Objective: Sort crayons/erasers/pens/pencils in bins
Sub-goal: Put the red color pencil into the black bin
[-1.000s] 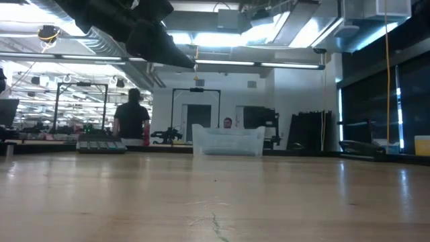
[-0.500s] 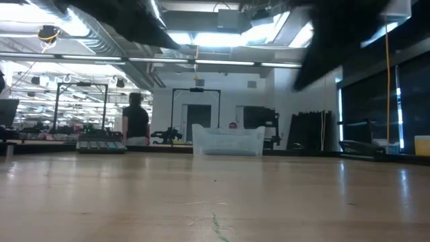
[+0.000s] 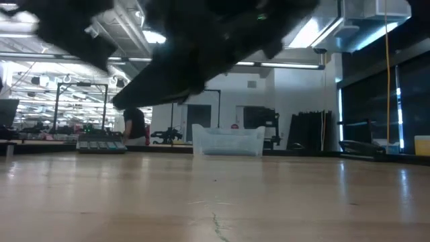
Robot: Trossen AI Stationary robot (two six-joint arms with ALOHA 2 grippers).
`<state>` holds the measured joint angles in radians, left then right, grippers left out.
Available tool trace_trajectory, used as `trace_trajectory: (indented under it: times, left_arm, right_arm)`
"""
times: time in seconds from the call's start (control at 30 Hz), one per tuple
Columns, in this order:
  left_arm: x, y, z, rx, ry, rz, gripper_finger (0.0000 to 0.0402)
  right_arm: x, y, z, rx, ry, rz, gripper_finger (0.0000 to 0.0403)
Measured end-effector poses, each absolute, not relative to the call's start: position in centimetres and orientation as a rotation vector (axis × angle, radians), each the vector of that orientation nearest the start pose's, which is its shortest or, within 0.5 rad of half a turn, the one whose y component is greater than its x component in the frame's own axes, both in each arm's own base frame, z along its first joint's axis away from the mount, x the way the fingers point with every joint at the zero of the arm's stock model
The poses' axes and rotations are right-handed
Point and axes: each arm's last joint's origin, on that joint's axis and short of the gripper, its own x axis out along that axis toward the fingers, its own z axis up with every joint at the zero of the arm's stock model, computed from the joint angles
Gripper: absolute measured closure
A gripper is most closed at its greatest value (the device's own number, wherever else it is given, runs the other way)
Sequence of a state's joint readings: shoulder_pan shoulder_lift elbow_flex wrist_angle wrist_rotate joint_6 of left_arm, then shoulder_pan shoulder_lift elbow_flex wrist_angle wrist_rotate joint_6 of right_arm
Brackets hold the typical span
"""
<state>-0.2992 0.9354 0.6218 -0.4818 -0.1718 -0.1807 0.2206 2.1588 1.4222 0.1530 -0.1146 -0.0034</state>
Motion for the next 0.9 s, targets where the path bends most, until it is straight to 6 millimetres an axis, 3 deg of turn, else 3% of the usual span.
trace_trajectory:
  times: [0.2, 0.43, 0.53, 0.7, 0.9]
  left_arm:
    - [17.2, -7.8, 18.3, -0.116, 0.903, -0.250, 0.0245]
    - [17.4, -11.2, 15.5, -0.177, 0.911, -0.329, 0.0245]
    - [17.3, -12.7, 14.6, -0.142, 0.923, -0.386, 0.0245]
    - [17.1, -14.9, 12.8, -0.079, 0.921, -0.404, 0.0245]
    - [17.4, -16.4, 10.8, 0.032, 0.930, -0.314, 0.0248]
  right_arm:
    - [48.1, 10.4, 15.1, -0.150, 0.671, 0.390, 0.0369]
    - [49.1, 12.5, 17.8, -0.182, 0.486, 0.476, 0.0364]
    - [49.2, 13.1, 18.3, -0.218, 0.434, 0.500, 0.0364]
    - [49.4, 12.3, 18.3, -0.224, 0.431, 0.485, 0.0364]
    - [49.4, 12.1, 18.4, -0.277, 0.393, 0.595, 0.0363]
